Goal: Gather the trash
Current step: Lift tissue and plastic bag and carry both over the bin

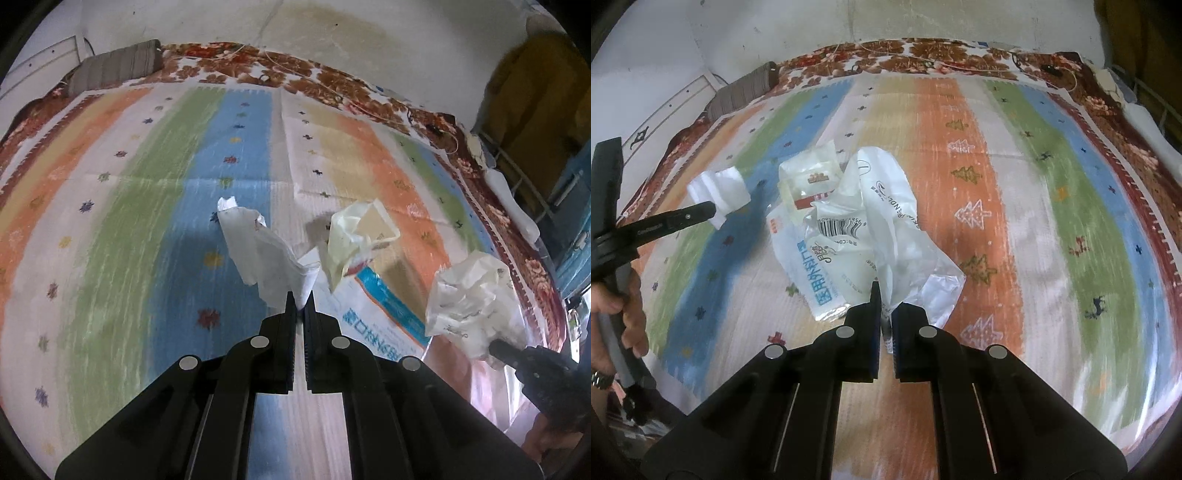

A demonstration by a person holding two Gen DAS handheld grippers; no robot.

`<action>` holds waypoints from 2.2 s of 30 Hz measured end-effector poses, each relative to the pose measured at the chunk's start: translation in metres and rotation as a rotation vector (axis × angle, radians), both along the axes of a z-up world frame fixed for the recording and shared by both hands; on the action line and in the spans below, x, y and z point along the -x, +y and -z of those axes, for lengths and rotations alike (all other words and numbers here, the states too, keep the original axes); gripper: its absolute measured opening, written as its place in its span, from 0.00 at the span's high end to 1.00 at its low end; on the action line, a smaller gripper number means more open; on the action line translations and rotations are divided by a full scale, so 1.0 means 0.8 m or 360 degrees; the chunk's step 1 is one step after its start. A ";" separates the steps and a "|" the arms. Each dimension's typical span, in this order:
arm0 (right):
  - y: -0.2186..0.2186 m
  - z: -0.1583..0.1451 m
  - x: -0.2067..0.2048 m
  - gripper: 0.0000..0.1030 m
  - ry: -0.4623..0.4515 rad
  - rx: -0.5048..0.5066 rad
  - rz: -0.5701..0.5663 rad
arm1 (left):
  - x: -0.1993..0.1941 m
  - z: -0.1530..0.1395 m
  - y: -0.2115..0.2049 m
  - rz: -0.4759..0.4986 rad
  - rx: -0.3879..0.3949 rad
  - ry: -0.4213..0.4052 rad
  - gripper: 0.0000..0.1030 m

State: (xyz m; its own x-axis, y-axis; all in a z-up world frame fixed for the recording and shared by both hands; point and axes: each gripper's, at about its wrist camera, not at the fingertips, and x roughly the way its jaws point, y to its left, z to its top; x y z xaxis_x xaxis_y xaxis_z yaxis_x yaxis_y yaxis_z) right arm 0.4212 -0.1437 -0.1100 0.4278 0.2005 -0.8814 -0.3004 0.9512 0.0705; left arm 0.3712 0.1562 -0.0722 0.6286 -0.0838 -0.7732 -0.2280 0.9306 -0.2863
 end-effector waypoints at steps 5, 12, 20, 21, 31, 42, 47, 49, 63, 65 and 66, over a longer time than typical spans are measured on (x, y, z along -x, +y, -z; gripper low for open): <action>0.002 -0.025 0.022 0.97 -0.0045 0.0000 -0.0030 | 0.025 -0.015 -0.009 -0.0013 0.0033 0.0011 0.97; -0.003 -0.048 0.062 0.97 -0.0054 -0.0014 -0.0051 | 0.065 -0.042 -0.027 0.0020 0.0157 -0.0007 0.97; 0.003 -0.078 0.107 0.97 -0.0125 -0.0011 -0.0132 | 0.116 -0.075 -0.058 0.0073 0.0206 -0.0067 0.98; 0.002 -0.080 0.111 0.97 -0.0123 -0.0010 -0.0136 | 0.121 -0.077 -0.063 0.0082 0.0192 -0.0068 0.97; -0.011 -0.112 0.154 0.97 -0.0103 -0.0116 -0.0087 | 0.172 -0.102 -0.086 0.0110 0.0231 -0.0060 0.97; -0.017 -0.122 0.217 0.97 -0.0002 -0.0201 -0.0082 | 0.238 -0.119 -0.103 0.0171 0.0389 -0.0134 0.97; -0.017 -0.123 0.242 0.97 -0.0036 -0.0151 -0.0103 | 0.268 -0.116 -0.116 0.0171 0.0417 -0.0137 0.97; -0.019 -0.121 0.251 0.97 -0.0029 -0.0154 -0.0107 | 0.276 -0.118 -0.120 0.0183 0.0431 -0.0151 0.97; -0.024 -0.116 0.318 0.97 -0.0067 -0.0137 -0.0161 | 0.340 -0.116 -0.157 0.0308 0.0485 -0.0250 0.97; -0.024 -0.112 0.328 0.97 -0.0059 -0.0136 -0.0167 | 0.346 -0.113 -0.159 0.0315 0.0496 -0.0249 0.97; -0.024 -0.110 0.332 0.97 -0.0054 -0.0135 -0.0170 | 0.350 -0.111 -0.163 0.0328 0.0498 -0.0246 0.97</action>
